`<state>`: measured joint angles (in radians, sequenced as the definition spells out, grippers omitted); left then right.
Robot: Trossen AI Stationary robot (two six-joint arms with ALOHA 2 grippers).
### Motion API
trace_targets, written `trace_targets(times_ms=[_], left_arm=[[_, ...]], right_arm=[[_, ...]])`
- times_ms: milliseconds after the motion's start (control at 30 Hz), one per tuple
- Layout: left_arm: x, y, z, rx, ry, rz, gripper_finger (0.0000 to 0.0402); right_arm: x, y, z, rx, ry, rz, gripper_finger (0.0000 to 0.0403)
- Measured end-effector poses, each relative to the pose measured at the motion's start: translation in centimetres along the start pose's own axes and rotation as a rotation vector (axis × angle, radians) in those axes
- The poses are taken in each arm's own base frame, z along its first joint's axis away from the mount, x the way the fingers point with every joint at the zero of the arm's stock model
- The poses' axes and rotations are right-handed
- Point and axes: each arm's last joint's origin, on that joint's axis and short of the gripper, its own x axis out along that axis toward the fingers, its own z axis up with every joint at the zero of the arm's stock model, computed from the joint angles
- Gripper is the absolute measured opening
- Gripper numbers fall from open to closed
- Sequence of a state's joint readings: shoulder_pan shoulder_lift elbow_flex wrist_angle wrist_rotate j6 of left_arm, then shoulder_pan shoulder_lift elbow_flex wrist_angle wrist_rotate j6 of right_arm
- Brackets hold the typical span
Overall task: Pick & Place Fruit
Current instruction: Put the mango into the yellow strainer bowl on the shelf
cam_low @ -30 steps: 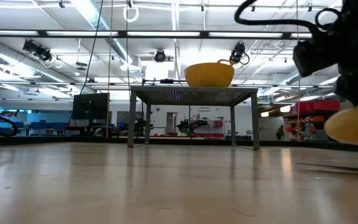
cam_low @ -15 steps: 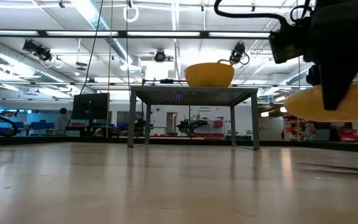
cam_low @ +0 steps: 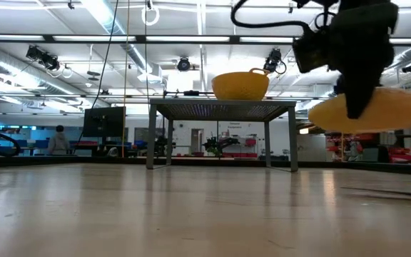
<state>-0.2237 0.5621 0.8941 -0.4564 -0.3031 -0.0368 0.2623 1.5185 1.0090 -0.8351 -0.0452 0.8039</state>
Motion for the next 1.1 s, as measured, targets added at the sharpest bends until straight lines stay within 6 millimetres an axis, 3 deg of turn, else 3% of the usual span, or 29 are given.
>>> trace_targets(times_ms=[467, 1100], left_arm=[[0.0, 0.1, 0.0, -0.001, -0.003, 0.025, 0.0141], [0.0, 0.2, 0.5, -0.048, -0.054, 0.077, 0.0141]], right_arm=[[-4.4, -0.5, 4.6, -0.093, -0.213, -0.042, 0.0275], [-11.2, -3.5, 10.3, 0.014, -0.487, -0.092, 0.0275]])
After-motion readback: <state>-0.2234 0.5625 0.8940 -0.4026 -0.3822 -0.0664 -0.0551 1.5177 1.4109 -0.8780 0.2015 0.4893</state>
